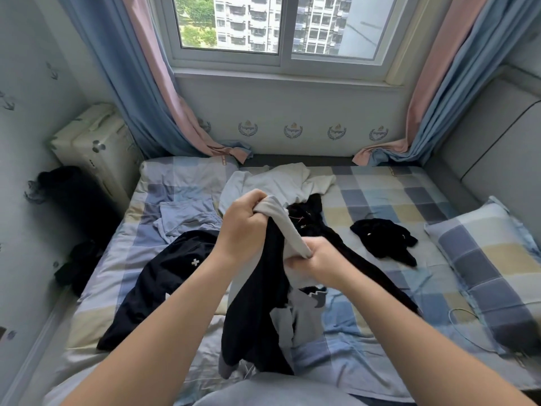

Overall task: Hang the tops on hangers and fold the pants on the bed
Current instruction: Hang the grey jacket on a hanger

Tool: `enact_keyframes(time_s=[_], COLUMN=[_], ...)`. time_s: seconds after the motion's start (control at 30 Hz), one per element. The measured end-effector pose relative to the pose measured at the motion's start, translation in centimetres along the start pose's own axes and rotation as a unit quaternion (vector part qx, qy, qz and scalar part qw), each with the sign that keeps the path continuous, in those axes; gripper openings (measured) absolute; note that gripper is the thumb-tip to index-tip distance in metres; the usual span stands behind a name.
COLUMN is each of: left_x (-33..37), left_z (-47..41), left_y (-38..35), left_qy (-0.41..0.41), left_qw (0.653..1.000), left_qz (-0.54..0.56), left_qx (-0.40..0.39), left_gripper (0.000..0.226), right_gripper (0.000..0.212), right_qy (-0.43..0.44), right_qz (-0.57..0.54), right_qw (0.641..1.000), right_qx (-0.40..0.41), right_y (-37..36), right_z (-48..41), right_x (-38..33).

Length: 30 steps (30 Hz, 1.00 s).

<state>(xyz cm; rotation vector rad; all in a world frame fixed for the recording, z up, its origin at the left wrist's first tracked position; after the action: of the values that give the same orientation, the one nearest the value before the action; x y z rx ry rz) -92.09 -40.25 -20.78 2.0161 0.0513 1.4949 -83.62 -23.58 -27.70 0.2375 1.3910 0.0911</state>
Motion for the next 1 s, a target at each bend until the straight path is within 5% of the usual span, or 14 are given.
enact_keyframes(time_s=[0.27,0.33,0.43,0.57,0.7,0.87,1.0], left_x=[-0.2,-1.0,-3.0,-6.6,-8.3,-7.8,-8.2], left_z=[-0.1,-0.4,-0.9,-0.9,0.6,2.4,1.7], left_y=[1.3,1.8,2.6,2.2,0.8,-1.3,-2.4], left_qy=[0.046,0.060,0.107,0.170,0.145,0.154,0.245], left_qw=[0.997,0.997,0.994,0.970,0.941,0.866,0.861], left_qz=[0.053,0.041,-0.012,-0.132,-0.171,-0.104,0.109], left_qx=[0.023,0.024,0.006,-0.110,-0.254,-0.464,-0.431], left_gripper=[0.027,0.028,0.024,0.029,0.023,0.028,0.066], right_gripper=[0.024,0.040,0.031,0.038,0.035,0.021,0.019], right_qy=[-0.160,-0.142,-0.093,-0.044,0.007,0.054,0.073], right_qz=[-0.004,-0.001,-0.049,-0.051,-0.072,-0.102,-0.130], right_qw=[0.987,0.989,0.989,0.987,0.984,0.987,0.985], right_qx=[0.002,0.031,0.105,0.148,0.160,0.115,0.086], right_y=[-2.4,-2.0,-0.1,2.9,4.4,4.1,2.7], right_z=[-0.2,-0.5,-1.1,-1.4,-1.2,-0.7,0.7], right_x=[7.2,7.3,5.8,2.8,-0.4,-3.9,-5.8])
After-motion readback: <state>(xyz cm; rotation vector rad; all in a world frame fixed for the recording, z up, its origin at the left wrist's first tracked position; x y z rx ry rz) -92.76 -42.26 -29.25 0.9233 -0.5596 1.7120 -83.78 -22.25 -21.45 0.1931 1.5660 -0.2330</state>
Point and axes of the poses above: each hand's wrist, its own z-axis away from the middle knuckle, its own y-axis out of the back of the hand, x = y × z, the point moved 1 cm from there along -z, towards the middle knuckle, and after that the axes turned 14 degrees about -z, right-handed, at the moved point
